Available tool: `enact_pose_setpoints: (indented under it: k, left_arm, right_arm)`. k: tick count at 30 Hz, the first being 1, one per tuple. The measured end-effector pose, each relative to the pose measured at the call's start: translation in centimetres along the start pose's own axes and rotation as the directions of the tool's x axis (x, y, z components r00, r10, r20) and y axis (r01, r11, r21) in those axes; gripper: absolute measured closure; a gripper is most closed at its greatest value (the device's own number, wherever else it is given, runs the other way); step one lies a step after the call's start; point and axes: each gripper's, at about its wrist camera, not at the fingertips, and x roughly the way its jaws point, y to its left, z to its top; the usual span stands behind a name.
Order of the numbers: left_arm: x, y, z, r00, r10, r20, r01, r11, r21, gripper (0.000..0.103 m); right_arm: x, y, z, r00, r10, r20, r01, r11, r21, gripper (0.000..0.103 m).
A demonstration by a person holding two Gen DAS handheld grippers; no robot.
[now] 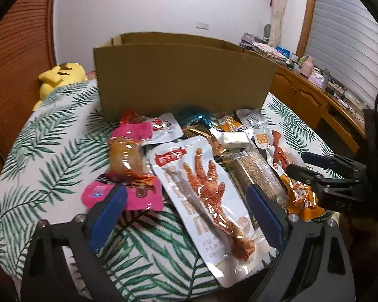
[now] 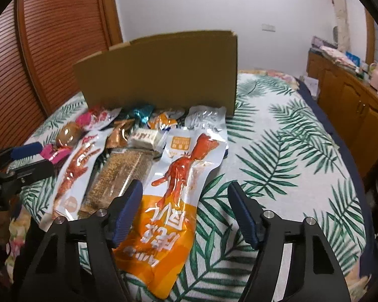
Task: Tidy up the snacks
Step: 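Reach the left tool to the white chicken-feet packet while the right tool reaches the orange one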
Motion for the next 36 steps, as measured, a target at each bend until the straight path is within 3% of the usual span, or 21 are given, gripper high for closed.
enact_pose_setpoints:
  k: [1, 8, 21, 30, 36]
  left_arm:
    - [0.3, -0.1, 0.1, 1.000, -0.002, -0.007, 0.002, 1.000, 0.004, 0.011]
    - [2.2, -0.4, 0.7, 0.998, -0.004, -0.068, 0.007, 0.999, 0.035, 0.023]
    - [4.9, -1.8, 1.2, 0.990, 0.076, -0.120, -0.059, 0.989, 0.137, 0.016]
    - [4.7, -0.5, 1.8, 0.985, 0.029, -0.171, 0.001, 0.984, 0.176, 0.021]
    - [4.9, 1.6, 2.0, 0.971, -0.015, -0.237, 0.044, 0.992, 0.119, 0.022]
  right_arm:
    - [0.4, 0.0, 0.0, 1.000, 0.009, -0.011, -0.009, 1.000, -0.005, 0.041]
    - [1.9, -0.3, 0.3, 0.999, 0.037, -0.034, -0.037, 0.999, -0.021, 0.042]
    - [2.6, 0.3, 0.9, 0.994, 0.090, -0.062, -0.094, 0.994, -0.052, 0.040]
    - [2.9, 0.8, 0.7, 0.994, 0.077, -0.078, -0.085, 0.991, -0.102, 0.039]
    - [3.0, 1.0, 0.7, 0.995, 0.062, -0.084, -0.072, 0.990, -0.120, 0.039]
